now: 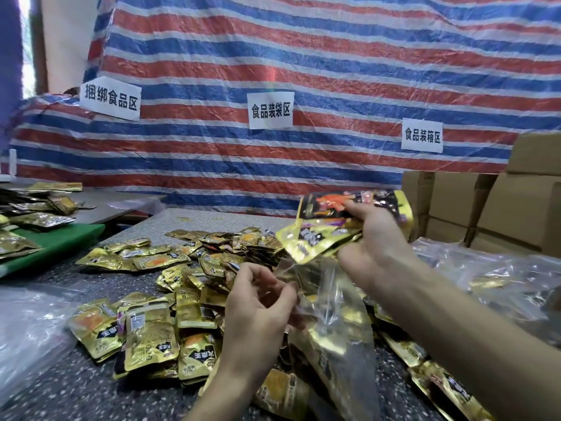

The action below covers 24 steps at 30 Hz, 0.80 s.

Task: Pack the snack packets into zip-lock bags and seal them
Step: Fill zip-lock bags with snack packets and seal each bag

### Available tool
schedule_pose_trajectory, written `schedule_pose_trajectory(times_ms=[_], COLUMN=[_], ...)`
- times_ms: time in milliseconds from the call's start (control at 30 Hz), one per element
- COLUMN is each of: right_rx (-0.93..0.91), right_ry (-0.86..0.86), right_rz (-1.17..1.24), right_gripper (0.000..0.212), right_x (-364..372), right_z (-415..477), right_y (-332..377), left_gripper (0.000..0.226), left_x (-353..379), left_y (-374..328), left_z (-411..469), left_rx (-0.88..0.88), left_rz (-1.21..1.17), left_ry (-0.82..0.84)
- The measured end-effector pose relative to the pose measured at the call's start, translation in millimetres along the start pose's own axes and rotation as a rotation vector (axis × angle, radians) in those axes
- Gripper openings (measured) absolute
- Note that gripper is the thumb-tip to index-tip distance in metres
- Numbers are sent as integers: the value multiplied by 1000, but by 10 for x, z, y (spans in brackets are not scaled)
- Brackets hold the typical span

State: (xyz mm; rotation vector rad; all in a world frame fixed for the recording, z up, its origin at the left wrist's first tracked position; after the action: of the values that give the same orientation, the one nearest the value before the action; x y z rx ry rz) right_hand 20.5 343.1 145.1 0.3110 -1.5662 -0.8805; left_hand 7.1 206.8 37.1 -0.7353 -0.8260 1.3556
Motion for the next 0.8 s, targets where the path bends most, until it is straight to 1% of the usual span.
schedule_pose_trajectory(times_ms=[67, 100, 200, 233, 300, 367, 433, 533, 633, 667, 733, 767, 800], right_rx=[-15, -33, -126, -125, -31, 104, 191, 236, 271, 281, 290, 295, 301], right_ry=[11, 0, -51, -51, -16, 53, 110, 165, 271, 304, 355, 382, 406], right_rz=[-94, -163, -353, -402, -478, -537, -574, -641, -619, -622, -642, -654, -668], right_gripper=[39, 40, 28, 24, 24, 27, 29, 31, 21, 23, 35, 36, 32], right_x=[-82, -128, -254, -287, -331, -372, -412, -444, -434, -425, -426, -424, -418], right_z=[-15, -24, -40, -59, -135, -206, -244, -260, -292, -308, -316, -321, -328], right_y=[-95, -109, -37, -14, -6, -11, 18, 116, 245, 290, 366, 386, 393], left_gripper=[27, 30, 29, 28, 29, 29, 29, 28, 29, 30, 32, 32, 32], left_x=[-18, -30, -56, -55, -42, -17, -1, -15, -60, -72, -76, -73, -68], left_y=[10, 10, -15, -24, -51, -57, -84, -121, -114, -109, -112, -121, -133], left_z=[4, 9, 21, 24, 16, 12, 8, 11, 44, 51, 53, 48, 38], left_rx=[-28, -35, -58, -65, -58, -42, -35, -28, -32, -27, -27, -28, -28], left_rz=[-36, -28, -40, -60, -73, -78, -86, -90, -36, 0, 50, 60, 68], left_ry=[-30, -44, -66, -69, -73, -78, -76, -83, -122, -130, -133, -131, -124])
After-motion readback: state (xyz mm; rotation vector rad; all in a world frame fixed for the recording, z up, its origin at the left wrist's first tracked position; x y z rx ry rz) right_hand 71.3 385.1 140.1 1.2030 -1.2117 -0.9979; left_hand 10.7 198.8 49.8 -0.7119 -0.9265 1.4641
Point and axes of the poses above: each hand's wrist, its own z-axis towards the middle knuckle, its own x-axis out of the palm, y = z × x, the point moved 2 cm from there along z, towards the middle knuckle, and after that the axes turned 10 degrees about z, right-handed, at the moved point
